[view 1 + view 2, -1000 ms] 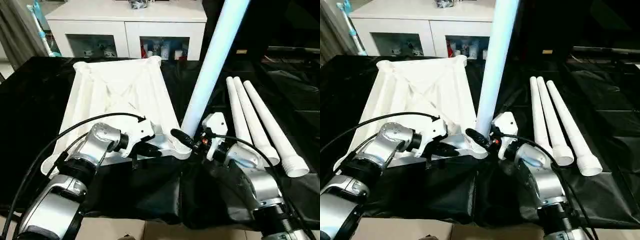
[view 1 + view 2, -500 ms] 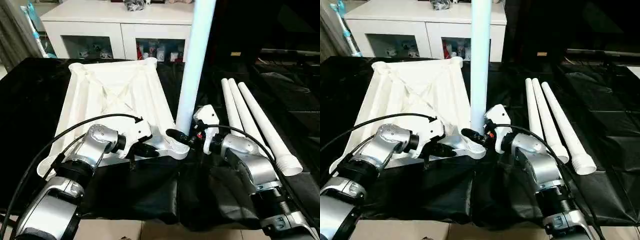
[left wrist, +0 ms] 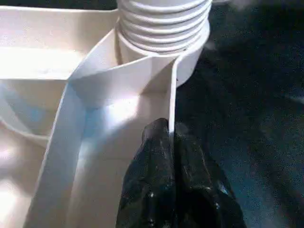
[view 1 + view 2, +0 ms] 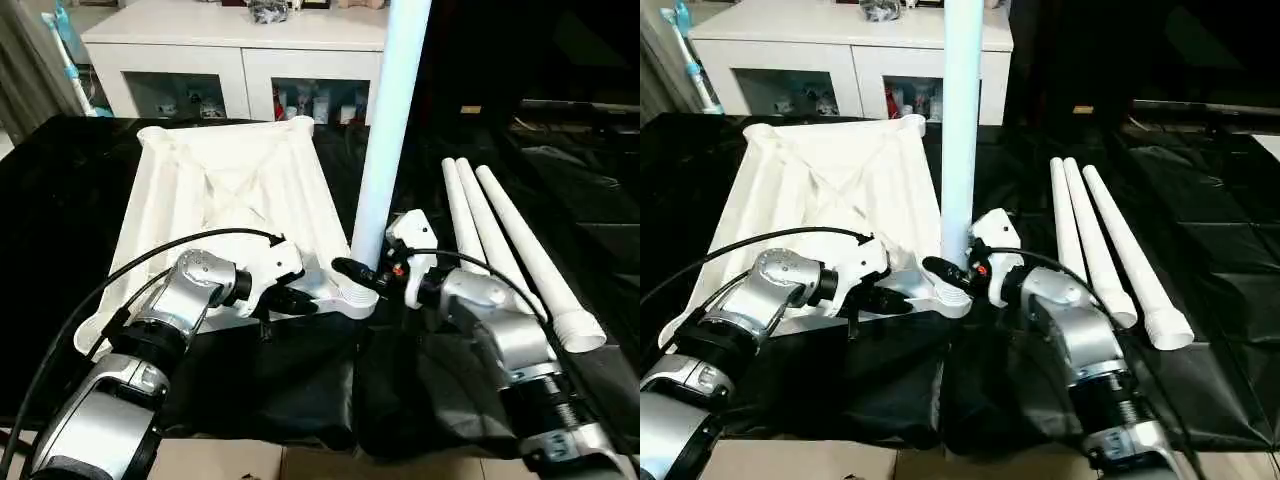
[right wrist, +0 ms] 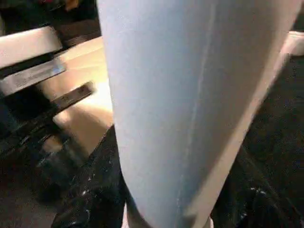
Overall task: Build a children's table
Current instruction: Rotate leg to tighten
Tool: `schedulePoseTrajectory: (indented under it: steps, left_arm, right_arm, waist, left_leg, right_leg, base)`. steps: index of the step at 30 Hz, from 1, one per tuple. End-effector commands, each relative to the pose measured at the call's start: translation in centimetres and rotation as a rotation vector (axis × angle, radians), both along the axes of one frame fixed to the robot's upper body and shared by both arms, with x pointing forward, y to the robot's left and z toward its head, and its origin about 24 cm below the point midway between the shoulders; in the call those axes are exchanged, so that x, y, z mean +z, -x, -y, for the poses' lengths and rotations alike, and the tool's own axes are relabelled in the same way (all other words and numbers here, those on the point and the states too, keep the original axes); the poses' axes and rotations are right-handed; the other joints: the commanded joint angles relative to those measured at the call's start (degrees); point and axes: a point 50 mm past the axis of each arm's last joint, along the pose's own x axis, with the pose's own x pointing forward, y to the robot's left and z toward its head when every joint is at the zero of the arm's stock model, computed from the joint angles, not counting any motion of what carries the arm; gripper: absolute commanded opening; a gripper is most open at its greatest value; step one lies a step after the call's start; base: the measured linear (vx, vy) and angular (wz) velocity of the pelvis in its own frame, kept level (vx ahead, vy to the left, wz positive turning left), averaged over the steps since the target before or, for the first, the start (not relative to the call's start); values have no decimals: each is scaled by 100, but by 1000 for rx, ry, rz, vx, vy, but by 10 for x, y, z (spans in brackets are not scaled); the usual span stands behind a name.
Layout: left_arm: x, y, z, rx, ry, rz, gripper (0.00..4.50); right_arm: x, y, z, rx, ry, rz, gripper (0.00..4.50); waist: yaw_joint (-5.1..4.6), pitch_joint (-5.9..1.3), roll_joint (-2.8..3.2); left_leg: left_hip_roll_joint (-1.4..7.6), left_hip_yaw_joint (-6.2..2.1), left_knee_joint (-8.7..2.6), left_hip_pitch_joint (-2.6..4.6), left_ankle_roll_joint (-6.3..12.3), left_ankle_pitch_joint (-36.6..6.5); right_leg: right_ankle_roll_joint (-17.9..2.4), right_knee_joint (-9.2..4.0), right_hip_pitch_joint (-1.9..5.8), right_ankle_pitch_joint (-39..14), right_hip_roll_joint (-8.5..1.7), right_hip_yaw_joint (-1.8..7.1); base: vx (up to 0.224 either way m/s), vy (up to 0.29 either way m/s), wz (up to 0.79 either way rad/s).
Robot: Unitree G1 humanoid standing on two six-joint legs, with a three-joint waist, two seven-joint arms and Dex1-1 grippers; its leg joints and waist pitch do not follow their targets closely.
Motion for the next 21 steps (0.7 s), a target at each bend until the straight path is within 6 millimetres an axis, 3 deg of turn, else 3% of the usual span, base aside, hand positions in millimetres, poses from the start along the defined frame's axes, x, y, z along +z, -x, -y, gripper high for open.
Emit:
schedulePoseTrajectory:
  steps: [1, 3, 6, 8, 13, 14, 15, 17, 20, 21]
  left_arm:
    - [5, -11, 2, 142, 35, 22, 0]
    - [4, -15, 10, 220, 50, 24, 0]
    - [2, -21, 30, 327, 48, 14, 0]
    - [1, -22, 40, 351, 41, 8, 0]
    - [7, -27, 79, 430, 40, 40, 0]
    - [8, -27, 80, 435, 40, 44, 0]
    - [9, -28, 82, 449, 41, 53, 0]
    - [9, -29, 83, 468, 38, 59, 0]
    - [8, -29, 80, 482, 34, 53, 0]
    - [8, -30, 76, 485, 29, 53, 0]
  right_arm:
    - [-44, 4, 14, -189, 80, -199, 185]
    - [-46, -1, 11, -253, 90, -205, 185]
    - [-48, -11, 0, -345, 129, -228, 185]
    - [-48, -15, -5, -369, 128, -244, 185]
    - [-45, -29, -25, -545, 102, -277, 184]
    - [-45, -29, -26, -555, 98, -279, 184]
    - [-45, -30, -28, -558, 103, -276, 184]
    - [-44, -31, -31, -571, 97, -275, 184]
    - [-43, -33, -34, -587, 92, -274, 184]
    - [-43, -34, -34, -579, 103, -268, 184]
  waist:
    - [-46, -198, 12]
    - [-115, -191, 6]
    - [-140, -196, -6]
    - [-156, -206, 0]
    - [-145, -262, -19]
    - [-134, -273, -31]
    - [-104, -299, -32]
    - [-79, -310, -57]
    - [-66, -295, -67]
    - [-74, -276, -56]
  left_leg:
    - [425, -259, -570, 101, -262, -2453]
    - [403, -259, -555, 105, -258, -2526]
    - [389, -262, -544, 96, -220, -2488]
    - [390, -250, -541, 88, -167, -2376]
    - [382, -203, -519, 56, -69, -1838]
    - [381, -195, -517, 45, -27, -1708]
    - [373, -172, -498, 17, 124, -1295]
    - [367, -154, -480, 7, 281, -968]
    - [381, -149, -485, 12, 370, -982]
    - [390, -156, -508, 27, 331, -1187]
  right_leg:
    - [-851, -606, 51, -2828, -613, 327]
    - [-819, -628, 30, -2948, -598, 323]
    - [-781, -647, 34, -3046, -602, 325]
    - [-831, -643, 29, -2863, -593, 330]
    - [-1116, -557, 108, -1750, -568, 335]
    - [-1150, -546, 131, -1546, -569, 328]
    - [-1243, -495, 185, -938, -564, 313]
    - [-1340, -466, 221, -462, -566, 297]
    - [-1408, -474, 221, -477, -582, 286]
    - [-1379, -503, 210, -851, -582, 284]
  base:
    - [0, 0, 0]
    - [0, 0, 0]
    - [0, 0, 0]
    - [0, 0, 0]
    - [0, 0, 0]
    - [58, -7, 2]
    - [0, 0, 0]
    - [0, 0, 0]
    - [0, 0, 0]
    - [0, 0, 0]
